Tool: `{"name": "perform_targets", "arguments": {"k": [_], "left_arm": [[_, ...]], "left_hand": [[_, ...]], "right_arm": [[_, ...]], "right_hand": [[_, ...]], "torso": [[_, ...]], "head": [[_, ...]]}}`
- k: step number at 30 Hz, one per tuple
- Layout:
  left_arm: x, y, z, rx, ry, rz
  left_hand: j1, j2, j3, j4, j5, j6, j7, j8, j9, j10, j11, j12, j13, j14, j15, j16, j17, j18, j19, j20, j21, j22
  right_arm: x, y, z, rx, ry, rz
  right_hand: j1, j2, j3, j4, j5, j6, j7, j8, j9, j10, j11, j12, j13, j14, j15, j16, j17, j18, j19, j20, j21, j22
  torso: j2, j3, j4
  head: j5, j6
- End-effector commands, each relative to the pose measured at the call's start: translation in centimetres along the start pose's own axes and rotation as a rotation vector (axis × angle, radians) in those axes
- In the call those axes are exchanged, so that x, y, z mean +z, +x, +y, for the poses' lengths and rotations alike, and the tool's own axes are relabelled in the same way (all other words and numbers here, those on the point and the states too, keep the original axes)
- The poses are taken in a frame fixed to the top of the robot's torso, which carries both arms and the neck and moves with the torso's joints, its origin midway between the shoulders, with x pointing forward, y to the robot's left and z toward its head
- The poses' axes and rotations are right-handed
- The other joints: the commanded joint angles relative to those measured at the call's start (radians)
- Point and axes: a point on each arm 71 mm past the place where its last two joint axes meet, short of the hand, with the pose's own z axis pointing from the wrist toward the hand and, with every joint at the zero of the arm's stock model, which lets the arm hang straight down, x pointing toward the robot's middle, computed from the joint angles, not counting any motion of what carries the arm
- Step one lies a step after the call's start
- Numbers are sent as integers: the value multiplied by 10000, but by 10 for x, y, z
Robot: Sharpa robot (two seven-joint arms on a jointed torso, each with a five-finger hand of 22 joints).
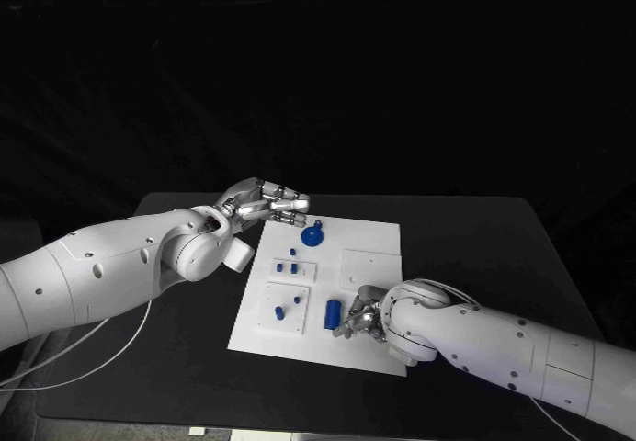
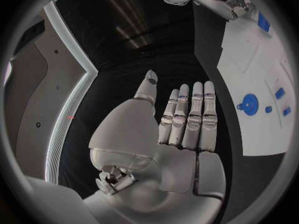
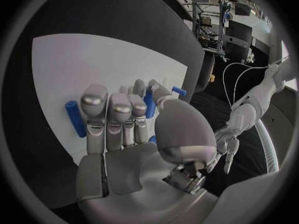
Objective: Assemble the parts on the task board
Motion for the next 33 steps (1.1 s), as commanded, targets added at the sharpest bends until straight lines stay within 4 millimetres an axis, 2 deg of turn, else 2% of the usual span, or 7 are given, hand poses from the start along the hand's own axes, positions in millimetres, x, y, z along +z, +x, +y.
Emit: {"name": "perform_targets", "arguments": {"k": [1, 10, 12, 16, 20, 24, 33], "left_arm": [[1, 1, -1, -50, 50, 68], [0, 0, -1, -35, 42, 22], [0, -1, 0, -24, 43, -8], [0, -3, 0, 3, 50, -46], [0, -4, 0, 26, 54, -92], [-1, -5, 0, 49, 75, -162], [-2, -5, 0, 23, 94, -104]], "left_hand": [[-17, 75, 11, -6, 41, 22, 13, 6, 12, -28, -31, 10, 8, -87, -2, -36, -7, 18, -1, 41, -18, -12], [-17, 75, 11, -6, 41, 22, 13, 6, 12, -28, -31, 10, 8, -87, -2, -36, -7, 18, -1, 41, -18, -12], [-17, 75, -9, -33, 37, 29, 10, 9, 13, -15, -37, 11, 9, -105, 3, -36, -8, 10, -25, 47, -29, -17], [-4, 103, -16, -46, 37, 99, -30, 6, 12, 128, -102, 8, 7, -109, -4, -35, -6, -61, -150, 55, -96, -38], [-7, 137, -38, -44, 31, 123, -50, 5, 12, 386, -169, 4, 7, -78, -28, -33, -6, -104, -158, 28, -100, -29], [-4, 167, -76, -44, 33, 121, -65, 3, 12, 733, -258, 9, 8, -87, -52, -33, -7, -104, -72, -15, -55, -5], [0, 176, -100, -62, 34, 93, -38, 4, 13, 518, -192, 9, 9, -40, -54, -31, -4, -75, -26, -17, -33, 1]], "right_arm": [[0, 2, -1, -159, -23, 98], [-14, -1, -11, 94, -379, 237], [-20, -6, -15, 310, -663, 368], [-35, -21, -24, 659, -1160, 361], [-48, -38, -33, 648, -1707, 380], [-57, -50, -45, 322, -1571, 101], [-64, -64, -73, -443, 102, -121]], "right_hand": [[87, -70, 12, 77, -71, 71, -7, -30, 20, 50, 16, 9, 15, -16, -46, 34, -5, -136, 422, -59, 64, 1079], [282, -402, 32, 541, -146, -58, 59, -41, -67, -26, 58, -109, -27, -25, -38, -10, -40, -125, 399, -59, -3, 1065], [362, -309, 50, 603, -187, -309, 181, -58, -855, -95, 131, -50, 0, -23, 12, -3, -29, -87, 395, -9, -13, 1066], [403, 160, -244, 236, -230, -772, 561, -42, -4406, -127, 342, 64, -58, -24, 196, 7, -36, 52, 390, 175, 15, 1070], [362, 1224, 204, 146, -328, -1521, 796, -66, -5139, -168, 465, 9, -121, -21, 247, -1, -55, 71, 386, 214, -3, 1065], [84, 1179, 1184, -578, -321, -1287, 825, -87, -5919, -164, 473, 32, -165, -10, 263, 19, -82, 102, 394, 269, 79, 1080], [-95, 840, 554, -591, -934, -781, 576, -19, -5095, -116, 351, -6, -212, -16, 204, 59, -68, 26, 370, 192, 109, 1074]], "torso": [[-3, -1, 4], [-15, 3, -10], [-26, 2, -40], [-25, 20, -75], [-58, 47, -155], [-79, 86, -211], [-78, 101, -217]], "head": [[4, -2], [-25, 53], [-45, 72], [-112, 135], [-153, 230], [-205, 258], [-222, 223]]}}
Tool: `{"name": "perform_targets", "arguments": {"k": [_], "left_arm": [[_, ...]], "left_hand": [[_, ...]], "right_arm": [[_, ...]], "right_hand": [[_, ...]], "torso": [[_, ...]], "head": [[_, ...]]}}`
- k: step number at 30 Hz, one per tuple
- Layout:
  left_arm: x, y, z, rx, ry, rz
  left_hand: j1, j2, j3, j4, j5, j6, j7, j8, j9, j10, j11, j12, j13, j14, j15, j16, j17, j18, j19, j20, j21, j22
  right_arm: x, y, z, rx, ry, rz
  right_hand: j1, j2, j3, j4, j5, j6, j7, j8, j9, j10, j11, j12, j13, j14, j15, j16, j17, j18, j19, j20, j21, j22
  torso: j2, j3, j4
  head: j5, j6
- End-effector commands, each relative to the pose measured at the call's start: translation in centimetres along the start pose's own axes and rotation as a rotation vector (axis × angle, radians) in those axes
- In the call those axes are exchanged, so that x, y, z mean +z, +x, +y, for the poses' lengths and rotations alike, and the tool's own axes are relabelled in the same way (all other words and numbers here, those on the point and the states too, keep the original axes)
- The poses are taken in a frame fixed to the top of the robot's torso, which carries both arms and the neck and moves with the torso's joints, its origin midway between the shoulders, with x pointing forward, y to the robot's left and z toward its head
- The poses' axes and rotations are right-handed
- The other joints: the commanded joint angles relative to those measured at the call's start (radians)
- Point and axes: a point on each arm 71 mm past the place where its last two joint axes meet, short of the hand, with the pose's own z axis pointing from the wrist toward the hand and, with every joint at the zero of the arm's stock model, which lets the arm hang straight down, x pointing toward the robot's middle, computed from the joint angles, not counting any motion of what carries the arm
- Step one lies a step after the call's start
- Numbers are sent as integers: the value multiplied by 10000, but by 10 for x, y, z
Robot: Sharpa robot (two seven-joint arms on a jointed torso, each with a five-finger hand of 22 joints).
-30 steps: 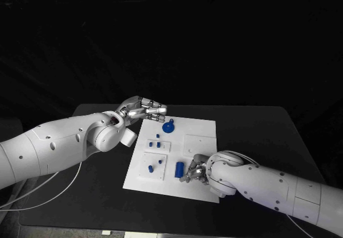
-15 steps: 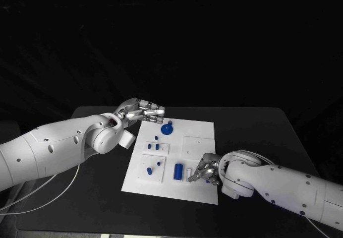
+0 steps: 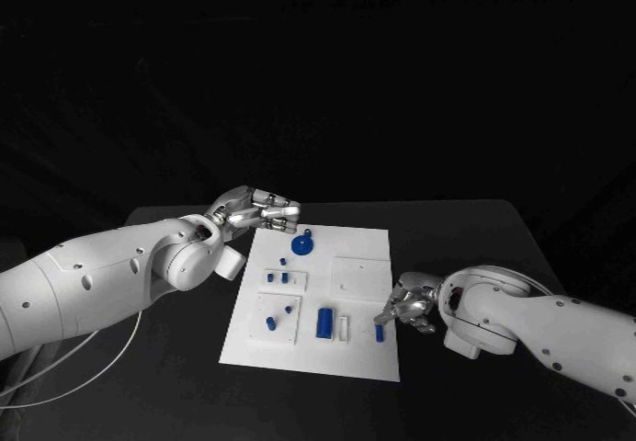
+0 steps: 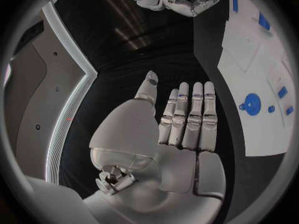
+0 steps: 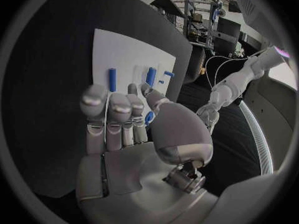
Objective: Assemble the parts on the task board
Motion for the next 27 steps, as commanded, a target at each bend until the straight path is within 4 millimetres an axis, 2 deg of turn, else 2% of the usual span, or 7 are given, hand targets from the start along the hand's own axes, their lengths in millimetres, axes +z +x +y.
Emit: {"name": "perform_targets", "arguments": {"k": [1, 8, 14, 18, 20, 23, 27], "left_arm": [[0, 2, -1, -35, 138, 61], [0, 3, -1, -47, 126, 104], [1, 5, -1, -56, 137, 137], [1, 6, -2, -62, 142, 153], [1, 6, -2, -68, 139, 171], [1, 7, -1, -88, 119, 236], [1, 8, -1, -107, 98, 295]], "left_hand": [[13, 84, -59, -21, 34, 22, 33, 5, 13, -69, 6, 9, 9, 32, -55, -31, -4, -74, 46, -14, 39, 11], [-1, 79, -74, -20, 27, 9, 38, 4, 12, -68, 6, 10, 10, 33, -53, -31, -4, -72, 41, -10, 35, 7], [-27, 61, -88, -13, 23, -14, 49, 4, 13, -117, 28, 7, 9, 47, -53, -30, -3, -85, 16, -7, 21, 0], [-33, 58, -88, -12, 23, -18, 50, 5, 13, -136, 32, 10, 10, 43, -50, -30, -3, -90, 4, -4, 15, -3], [-32, 59, -82, -14, 20, -3, 45, 12, 15, -142, 33, 10, 11, 40, -50, -29, -2, -92, -1, -4, 12, -4], [-29, 72, -74, -13, 26, 22, 35, 16, 16, -145, 32, 10, 10, 36, -49, -30, -3, -94, -3, -4, 10, -5], [-26, 76, -71, -16, 28, 22, 37, 6, 13, -150, 32, 10, 10, 34, -47, -29, -2, -96, -9, -3, 7, -6]], "right_arm": [[-1, -1, -10, -855, 1058, 153], [3, -5, -15, -909, 1654, -186], [13, -4, -13, -975, 1951, -398], [21, -1, -13, -942, 2077, -466], [25, 1, -12, -921, 2115, -495], [31, 5, -10, -925, 2116, -500], [36, 9, -8, -1108, 2140, -464]], "right_hand": [[-63, -171, -154, 169, -254, 36, -32, 16, 338, 10, -58, -40, -21, 11, -37, 76, 20, 19, 368, -25, -8, 1074], [3, -665, 167, 986, -450, -87, -2, 3, 912, -1, -32, -141, -69, 8, -10, 59, 8, 9, 360, -3, -35, 1069], [-26, -950, 344, 1395, -502, -121, 7, 0, 1071, -3, -28, -150, -69, 11, -11, 68, 12, 11, 361, 1, -45, 1067], [-80, -1029, 365, 1517, -517, -153, 24, -2, 1090, -14, -19, -155, -67, 2, -9, 55, 3, 12, 361, -1, -53, 1066], [-116, -1102, 415, 1619, -555, -462, 141, -8, 908, -48, 47, -205, -93, -3, 27, 37, -12, 25, 353, 21, -98, 1056], [-117, -1203, 466, 1770, -615, -469, 179, -7, 513, -69, 71, -208, -106, -5, 47, 24, -21, 60, 355, 54, -128, 1054], [-100, -1234, 461, 1777, -626, -480, 191, -8, 399, -83, 79, -219, -117, -5, 50, 25, -18, 67, 356, 61, -147, 1051]], "torso": [[-1, -24, -5], [-2, -39, -17], [2, -68, 35], [18, -46, 43], [17, -44, 38], [7, -42, 33], [17, -43, 59]], "head": [[-19, -16], [-16, -45], [-93, -46], [-76, -83], [-59, -98], [24, -144], [49, -192]]}}
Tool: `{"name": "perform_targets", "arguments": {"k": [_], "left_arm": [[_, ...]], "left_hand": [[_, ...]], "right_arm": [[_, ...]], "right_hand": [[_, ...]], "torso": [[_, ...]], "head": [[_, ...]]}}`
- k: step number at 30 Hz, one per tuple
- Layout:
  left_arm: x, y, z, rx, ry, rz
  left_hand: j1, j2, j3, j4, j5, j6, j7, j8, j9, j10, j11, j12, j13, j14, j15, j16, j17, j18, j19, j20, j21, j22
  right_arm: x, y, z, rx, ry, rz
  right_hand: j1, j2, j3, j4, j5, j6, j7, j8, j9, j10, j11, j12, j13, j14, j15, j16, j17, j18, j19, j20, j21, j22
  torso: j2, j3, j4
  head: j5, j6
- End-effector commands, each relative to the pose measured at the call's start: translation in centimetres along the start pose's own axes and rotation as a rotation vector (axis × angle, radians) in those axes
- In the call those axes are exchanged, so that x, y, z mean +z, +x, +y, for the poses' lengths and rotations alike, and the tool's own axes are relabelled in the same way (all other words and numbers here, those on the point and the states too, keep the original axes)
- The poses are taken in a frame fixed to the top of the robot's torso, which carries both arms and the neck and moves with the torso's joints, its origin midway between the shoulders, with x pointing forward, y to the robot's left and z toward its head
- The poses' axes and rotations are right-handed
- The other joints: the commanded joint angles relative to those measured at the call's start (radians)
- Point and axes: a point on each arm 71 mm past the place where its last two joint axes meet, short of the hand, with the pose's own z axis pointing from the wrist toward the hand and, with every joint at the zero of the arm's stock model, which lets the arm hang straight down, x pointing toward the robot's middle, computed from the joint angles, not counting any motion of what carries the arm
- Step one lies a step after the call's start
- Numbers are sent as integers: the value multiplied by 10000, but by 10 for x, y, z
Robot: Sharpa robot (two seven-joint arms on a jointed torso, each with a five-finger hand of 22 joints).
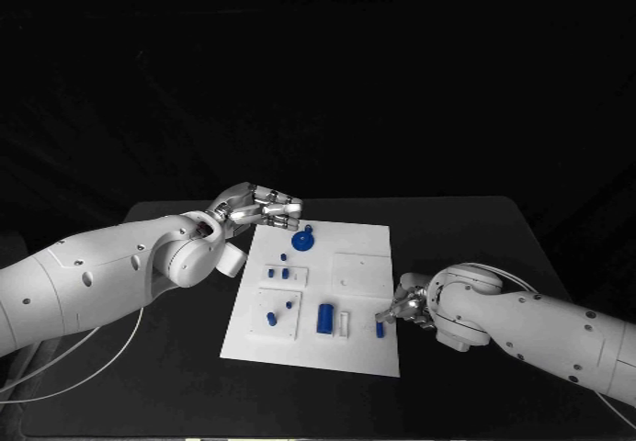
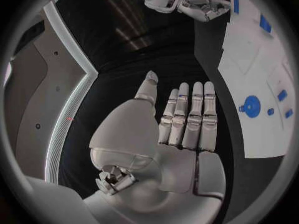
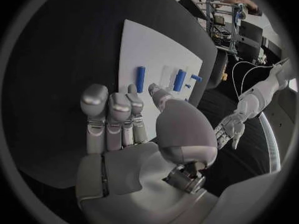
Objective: Assemble the parts on the task board
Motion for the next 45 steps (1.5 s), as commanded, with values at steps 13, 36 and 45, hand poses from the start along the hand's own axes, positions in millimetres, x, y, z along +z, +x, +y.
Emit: {"name": "perform_targets", "arguments": {"k": [13, 36, 45], "left_arm": [[0, 3, -1, -82, 83, 209], [-1, 3, -1, -65, 25, 241], [-1, 3, -1, -58, 13, 233]], "left_hand": [[-36, 78, -45, 18, 13, 33, 35, 8, 14, -70, -26, 10, 11, -15, -8, -32, -3, -101, -18, -1, 0, -6], [-47, 77, -48, 25, 13, 59, 30, 12, 16, -65, -29, 12, 12, -32, -4, -30, -2, -104, -31, 3, -11, -7], [-54, 74, -53, 33, 13, 66, 27, 7, 15, -61, -29, 11, 11, -36, -2, -30, -2, -105, -32, 3, -14, -6]], "right_arm": [[13, 14, 7, -975, 385, 9], [29, 42, 14, -3725, 731, -597], [30, 49, 16, -3572, 601, -481]], "right_hand": [[-30, -262, -26, 171, -176, -83, 66, -3, -123, -106, 63, -89, -46, -13, 64, -35, -1, 73, 340, 73, -149, 1032], [576, -325, 0, -795, -54, -34, 65, -5, -140, -155, 57, -54, -44, -10, 63, -55, 62, 57, 337, 71, -177, 1036], [968, -12, 36, -1697, 880, -146, 145, -15, -692, -206, 87, -33, -48, -5, 88, -58, 113, 76, 332, 98, -152, 1044]], "torso": [[7, 3, 6], [7, 11, 21], [0, 6, 5]], "head": [[85, -98], [73, -210], [73, -227]]}}
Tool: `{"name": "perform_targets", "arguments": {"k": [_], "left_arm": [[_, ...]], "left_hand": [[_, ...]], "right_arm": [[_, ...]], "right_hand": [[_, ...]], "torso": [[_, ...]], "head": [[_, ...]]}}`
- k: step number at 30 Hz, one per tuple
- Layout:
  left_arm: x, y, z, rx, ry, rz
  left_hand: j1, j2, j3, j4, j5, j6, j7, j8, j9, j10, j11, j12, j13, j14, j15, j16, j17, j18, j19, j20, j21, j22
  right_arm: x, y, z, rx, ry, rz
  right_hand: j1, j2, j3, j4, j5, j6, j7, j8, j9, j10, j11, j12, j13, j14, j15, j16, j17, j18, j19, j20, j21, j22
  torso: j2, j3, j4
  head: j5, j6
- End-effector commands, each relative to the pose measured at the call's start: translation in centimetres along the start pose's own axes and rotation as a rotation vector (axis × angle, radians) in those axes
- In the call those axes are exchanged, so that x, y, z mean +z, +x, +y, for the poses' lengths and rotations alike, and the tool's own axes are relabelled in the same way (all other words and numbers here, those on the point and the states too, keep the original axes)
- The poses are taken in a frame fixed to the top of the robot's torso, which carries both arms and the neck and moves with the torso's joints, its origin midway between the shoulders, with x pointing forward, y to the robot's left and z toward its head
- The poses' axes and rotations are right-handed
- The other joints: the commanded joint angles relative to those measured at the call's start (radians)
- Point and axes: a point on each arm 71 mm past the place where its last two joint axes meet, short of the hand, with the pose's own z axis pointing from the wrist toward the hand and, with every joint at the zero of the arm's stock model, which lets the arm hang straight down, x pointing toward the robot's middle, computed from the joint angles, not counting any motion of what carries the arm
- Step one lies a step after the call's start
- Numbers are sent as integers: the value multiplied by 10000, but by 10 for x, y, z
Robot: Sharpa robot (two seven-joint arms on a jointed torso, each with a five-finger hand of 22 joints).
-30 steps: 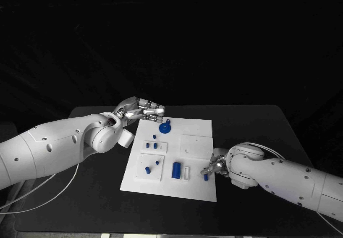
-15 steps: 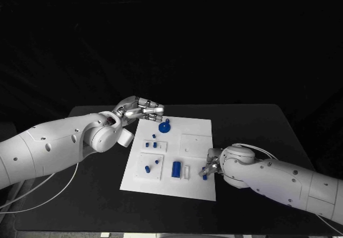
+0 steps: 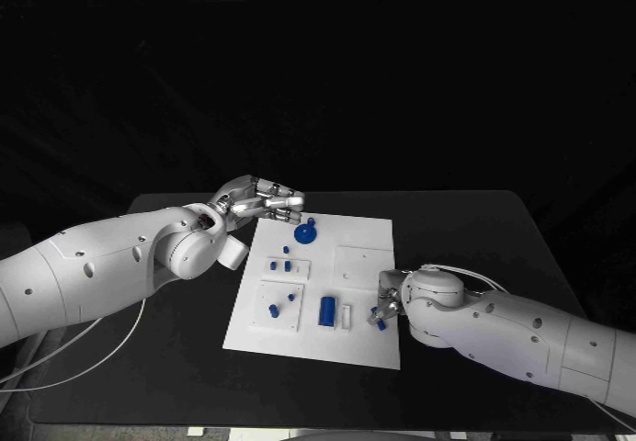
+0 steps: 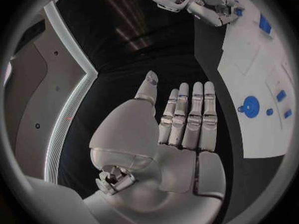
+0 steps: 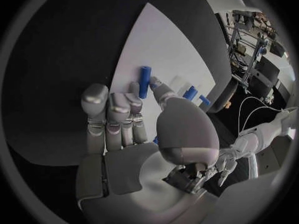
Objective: Assemble the parts on the task board
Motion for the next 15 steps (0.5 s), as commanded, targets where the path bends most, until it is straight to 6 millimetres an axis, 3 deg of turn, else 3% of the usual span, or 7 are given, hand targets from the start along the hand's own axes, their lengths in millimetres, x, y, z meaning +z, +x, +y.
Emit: {"name": "perform_targets", "arguments": {"k": [1, 2, 3, 4, 7, 9, 15], "left_arm": [[0, 3, -1, -44, 60, 176], [0, 2, -1, -42, 57, 171], [0, 2, -1, -41, 53, 166], [0, 2, -1, -39, 47, 160], [0, 2, -1, -34, 26, 143], [0, 1, -1, -32, 16, 136], [-1, 1, -1, -29, 0, 122]], "left_hand": [[-55, 74, -53, 33, 13, 66, 27, 7, 15, -61, -29, 11, 11, -36, -3, -30, -3, -106, -32, 2, -13, -5], [-55, 74, -53, 33, 13, 66, 27, 7, 15, -61, -29, 11, 11, -36, -3, -30, -3, -106, -32, 2, -13, -5], [-50, 74, -51, 34, 18, 50, 32, 4, 13, -69, -27, 10, 11, -35, -3, -30, -2, -105, -30, 2, -13, -4], [-50, 74, -51, 34, 18, 50, 32, 4, 13, -69, -27, 10, 11, -35, -3, -30, -2, -105, -30, 2, -13, -4], [-39, 83, -43, 32, 23, 30, 37, 3, 13, -72, -25, 10, 11, -33, -5, -29, -2, -103, -26, 1, -12, -3], [-39, 83, -43, 32, 23, 30, 37, 3, 13, -72, -25, 10, 11, -33, -5, -29, -2, -103, -26, 1, -12, -3], [-34, 91, -38, 36, 29, 12, 42, 5, 14, -80, -23, 9, 10, -31, -3, -30, -2, -103, -26, 1, -12, -3]], "right_arm": [[4, 30, -11, -462, 671, 866], [4, 30, -12, -316, 670, 938], [4, 31, -12, -153, 669, 1024], [4, 32, -13, 38, 665, 1116], [4, 35, -15, 713, 638, 1396], [4, 36, -16, 1129, 640, 1559], [3, 39, -24, 2409, 754, 1900]], "right_hand": [[190, 324, 110, -295, 511, -167, 124, -71, -6692, -48, 35, 18, 0, -22, 68, -62, 16, 77, 333, 95, 12, 1049], [395, 537, 495, -573, 1552, -360, 218, -79, -6874, -103, 55, -5, 1, -29, 64, -70, 15, 81, 336, 84, 37, 1057], [142, 543, 973, -871, 1704, -368, 261, -77, -7149, -117, 65, 23, 20, -28, 76, -69, 17, 99, 329, 108, 40, 1058], [108, 648, 1341, -1052, 2399, -481, 311, -78, -7314, -142, 80, 14, 19, -34, 88, -68, 22, 110, 327, 99, 62, 1065], [-501, 695, 2788, -1536, 3616, -566, 405, -75, -7841, -179, 88, 22, 21, -58, 103, -67, 28, 161, 297, 105, 164, 1083], [-935, 646, 3720, -1773, 4030, -560, 432, -85, -8259, -156, 82, 50, 21, -71, 101, -62, 36, 206, 248, 105, 300, 1086], [-1072, 628, 4231, -1900, 4753, -272, 388, -60, -8498, -163, 65, 28, -8, -83, 48, -84, 35, 253, 116, 77, 668, 1087]], "torso": [[0, -1, -7], [-2, -1, -6], [-4, -1, -5], [-4, 1, -2], [-2, 8, -5], [-2, 8, -5], [-1, -7, -11]], "head": [[6, -6], [9, -4], [10, -5], [13, -2], [30, -12], [30, -12], [67, -22]]}}
